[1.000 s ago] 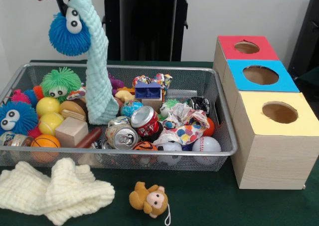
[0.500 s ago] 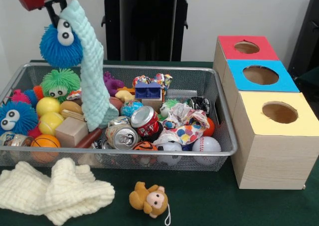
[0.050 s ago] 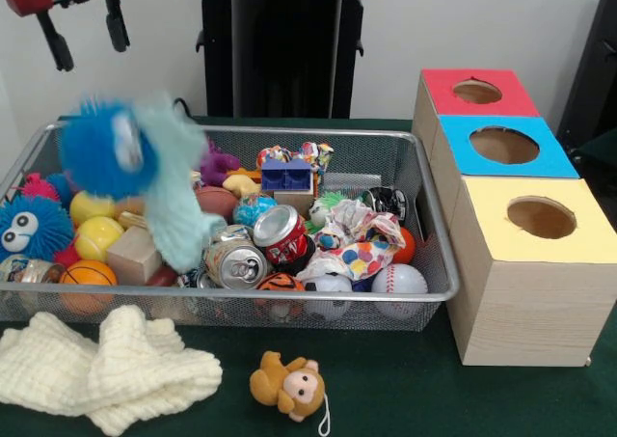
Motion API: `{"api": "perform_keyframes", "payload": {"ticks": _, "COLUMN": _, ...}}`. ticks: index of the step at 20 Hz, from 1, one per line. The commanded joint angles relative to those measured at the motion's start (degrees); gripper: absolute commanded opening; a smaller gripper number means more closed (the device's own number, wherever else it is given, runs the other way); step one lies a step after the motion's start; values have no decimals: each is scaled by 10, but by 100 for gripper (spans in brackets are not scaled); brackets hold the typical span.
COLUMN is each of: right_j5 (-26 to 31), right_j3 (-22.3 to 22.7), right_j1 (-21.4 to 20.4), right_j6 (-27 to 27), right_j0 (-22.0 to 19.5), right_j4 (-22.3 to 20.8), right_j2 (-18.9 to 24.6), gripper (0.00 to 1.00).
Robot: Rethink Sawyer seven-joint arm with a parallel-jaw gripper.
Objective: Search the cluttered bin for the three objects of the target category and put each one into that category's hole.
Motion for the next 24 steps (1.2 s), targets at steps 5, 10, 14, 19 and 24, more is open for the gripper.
{"api": "perform_keyframes", "payload": {"ticks": 5, "right_j5": -11, "right_j3": 84, "right_j1": -8, "right_j6": -247, "right_j0": -75, "right_j4": -4, "right_j2": 17, "gripper": 100}}
{"api": "perform_keyframes", "payload": {"ticks": 10, "right_j5": -72, "right_j3": 148, "right_j1": 2, "right_j6": -229, "right_j0": -107, "right_j4": -30, "right_j2": 27, "gripper": 100}}
{"api": "perform_keyframes", "payload": {"ticks": 14, "right_j5": -117, "right_j3": 210, "right_j1": -51, "right_j6": -146, "right_j0": -124, "right_j4": -2, "right_j2": 54, "gripper": 100}}
{"api": "perform_keyframes", "payload": {"ticks": 19, "right_j5": -205, "right_j3": 295, "right_j1": -132, "right_j6": -41, "right_j0": -154, "right_j4": 38, "right_j2": 95, "gripper": 100}}
{"api": "perform_keyframes", "payload": {"ticks": 24, "right_j5": -298, "right_j3": 302, "right_j1": -112, "right_j6": -22, "right_j0": -146, "right_j4": 6, "right_j2": 76, "gripper": 100}}
